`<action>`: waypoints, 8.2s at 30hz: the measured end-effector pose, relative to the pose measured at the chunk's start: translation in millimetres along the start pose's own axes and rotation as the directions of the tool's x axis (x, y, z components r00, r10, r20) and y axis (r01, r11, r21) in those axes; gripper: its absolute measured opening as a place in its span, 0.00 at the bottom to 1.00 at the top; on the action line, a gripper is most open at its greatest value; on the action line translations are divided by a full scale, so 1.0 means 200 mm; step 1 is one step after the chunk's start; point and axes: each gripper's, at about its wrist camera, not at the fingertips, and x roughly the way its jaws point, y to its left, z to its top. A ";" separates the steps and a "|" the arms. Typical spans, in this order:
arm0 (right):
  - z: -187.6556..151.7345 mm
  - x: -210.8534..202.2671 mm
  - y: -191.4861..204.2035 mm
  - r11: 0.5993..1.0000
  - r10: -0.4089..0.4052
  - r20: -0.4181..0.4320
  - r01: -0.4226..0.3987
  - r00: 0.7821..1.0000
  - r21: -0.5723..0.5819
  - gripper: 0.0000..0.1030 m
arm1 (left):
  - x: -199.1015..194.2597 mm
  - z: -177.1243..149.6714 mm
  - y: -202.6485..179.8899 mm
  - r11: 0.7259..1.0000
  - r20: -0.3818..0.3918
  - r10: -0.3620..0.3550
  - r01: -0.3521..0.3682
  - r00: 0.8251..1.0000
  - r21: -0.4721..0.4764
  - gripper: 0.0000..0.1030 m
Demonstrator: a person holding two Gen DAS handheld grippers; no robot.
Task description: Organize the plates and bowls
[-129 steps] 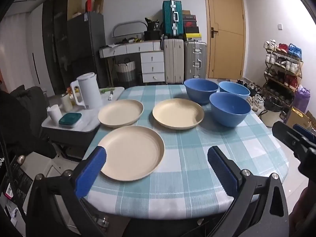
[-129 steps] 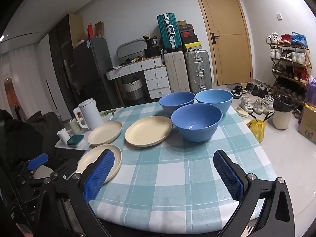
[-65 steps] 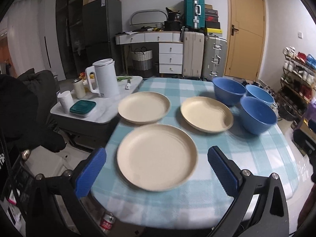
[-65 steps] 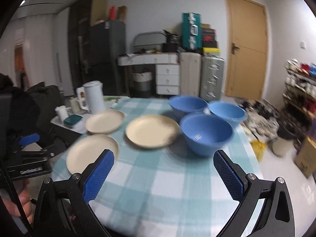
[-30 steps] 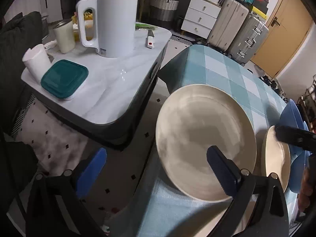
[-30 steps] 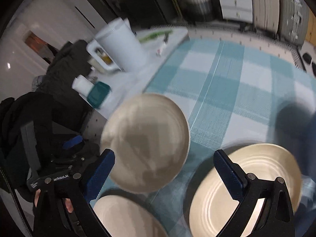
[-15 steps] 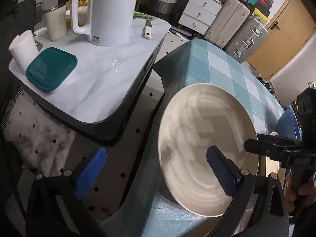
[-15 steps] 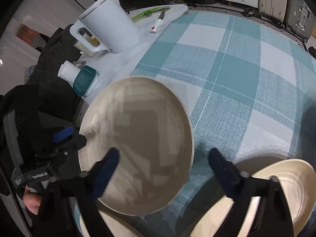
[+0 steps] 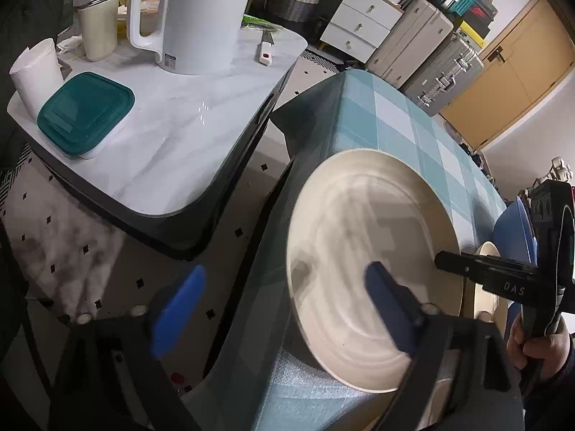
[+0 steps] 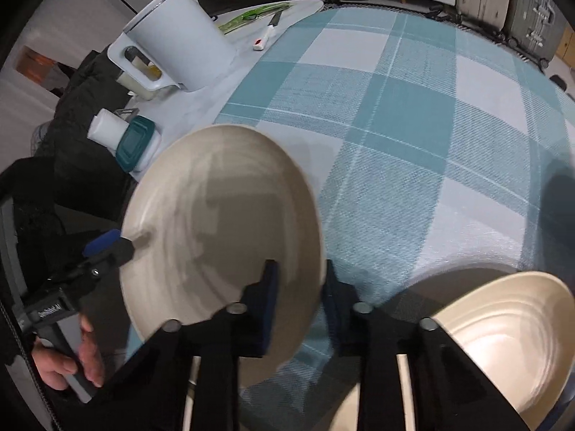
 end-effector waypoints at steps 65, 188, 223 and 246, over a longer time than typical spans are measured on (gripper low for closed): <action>-0.72 -0.49 0.17 0.997 -0.079 0.120 0.079 0.990 0.005 0.09 | -0.46 -0.62 -0.25 0.990 0.020 0.063 -0.065 0.998 0.128 0.12; -2.42 -1.09 -0.07 0.945 -0.325 0.713 0.247 0.621 0.216 0.99 | -0.67 -1.53 -1.03 0.937 0.358 -0.070 -0.062 0.931 0.345 1.00; -1.84 -0.92 -0.38 0.979 -0.191 0.690 0.090 0.698 0.180 0.99 | 0.27 -0.18 -1.26 0.852 -0.165 0.197 -0.085 0.966 0.517 0.99; -1.91 -0.94 -0.37 0.971 -0.216 0.686 0.077 0.695 0.227 0.99 | 0.38 -0.19 -1.17 0.891 -0.349 0.122 0.052 0.929 0.450 0.16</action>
